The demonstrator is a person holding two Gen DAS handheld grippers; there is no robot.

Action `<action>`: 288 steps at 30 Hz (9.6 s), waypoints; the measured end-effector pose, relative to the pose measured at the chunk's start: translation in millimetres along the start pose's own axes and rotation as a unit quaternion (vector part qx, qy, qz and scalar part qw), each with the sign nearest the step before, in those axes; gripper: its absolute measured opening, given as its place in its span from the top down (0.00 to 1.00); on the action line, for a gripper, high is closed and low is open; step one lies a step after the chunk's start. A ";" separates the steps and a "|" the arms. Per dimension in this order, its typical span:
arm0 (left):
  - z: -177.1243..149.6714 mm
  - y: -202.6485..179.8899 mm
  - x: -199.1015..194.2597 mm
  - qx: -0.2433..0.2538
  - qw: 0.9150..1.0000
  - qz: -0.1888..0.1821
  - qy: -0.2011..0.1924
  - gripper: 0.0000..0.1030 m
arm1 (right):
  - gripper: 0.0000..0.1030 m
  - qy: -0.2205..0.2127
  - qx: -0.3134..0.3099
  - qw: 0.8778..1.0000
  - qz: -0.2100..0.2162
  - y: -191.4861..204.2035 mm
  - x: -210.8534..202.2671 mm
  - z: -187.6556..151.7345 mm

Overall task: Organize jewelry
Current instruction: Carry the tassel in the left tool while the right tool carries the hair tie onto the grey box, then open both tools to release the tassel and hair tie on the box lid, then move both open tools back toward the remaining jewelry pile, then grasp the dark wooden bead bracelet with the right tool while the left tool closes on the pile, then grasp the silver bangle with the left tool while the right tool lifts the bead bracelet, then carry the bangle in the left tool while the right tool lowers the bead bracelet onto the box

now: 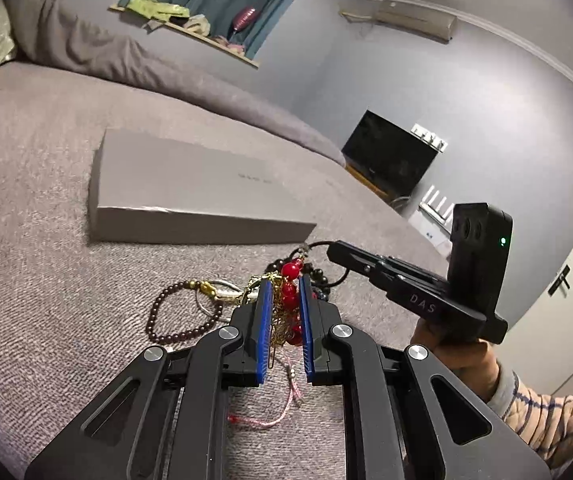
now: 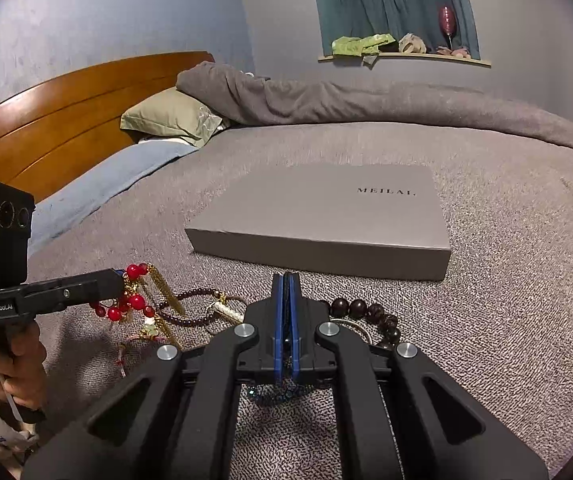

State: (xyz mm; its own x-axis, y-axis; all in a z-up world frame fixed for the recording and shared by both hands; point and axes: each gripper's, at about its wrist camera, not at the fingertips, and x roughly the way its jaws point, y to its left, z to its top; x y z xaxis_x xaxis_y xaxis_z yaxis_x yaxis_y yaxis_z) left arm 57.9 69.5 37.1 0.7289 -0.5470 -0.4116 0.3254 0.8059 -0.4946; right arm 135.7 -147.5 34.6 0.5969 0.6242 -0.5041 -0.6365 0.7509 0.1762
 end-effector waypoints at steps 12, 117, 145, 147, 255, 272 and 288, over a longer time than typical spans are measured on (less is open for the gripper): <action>-33.2 -8.8 42.9 0.079 0.986 0.105 0.105 0.66 | 0.97 0.004 -0.004 1.000 -0.005 1.4 1.0 -0.2; 34.2 5.3 13.8 0.115 0.973 0.200 -0.017 0.14 | 0.35 -0.015 -0.011 0.998 -0.054 -31.8 22.7 39.5; -9.7 -31.7 113.9 0.263 0.942 0.180 0.102 0.44 | 0.35 0.032 0.002 0.998 -0.048 -51.4 -6.2 -17.0; -10.7 -28.1 122.7 0.261 0.941 0.178 0.119 0.56 | 0.35 0.034 0.001 0.998 -0.044 -50.2 -6.3 -17.8; 23.1 -7.6 67.2 0.182 0.962 0.195 0.057 0.50 | 0.87 -0.027 0.041 0.999 -0.005 -42.9 -10.2 26.7; 34.7 -13.8 68.4 0.185 0.961 0.199 0.042 0.50 | 0.87 -0.066 0.038 0.997 0.006 -41.5 -30.4 39.8; 76.9 12.8 98.9 0.178 0.959 0.215 0.038 0.50 | 0.87 -0.068 0.059 0.996 0.023 -56.8 11.8 84.4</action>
State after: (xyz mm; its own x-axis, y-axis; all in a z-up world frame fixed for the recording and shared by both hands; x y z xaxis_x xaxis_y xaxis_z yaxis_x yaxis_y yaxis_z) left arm 180.5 43.2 48.8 0.8003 -0.1500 -0.5805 0.1990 0.9798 0.0212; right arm 220.1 -164.5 90.0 0.6336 0.6761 -0.3761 -0.6077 0.7357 0.2990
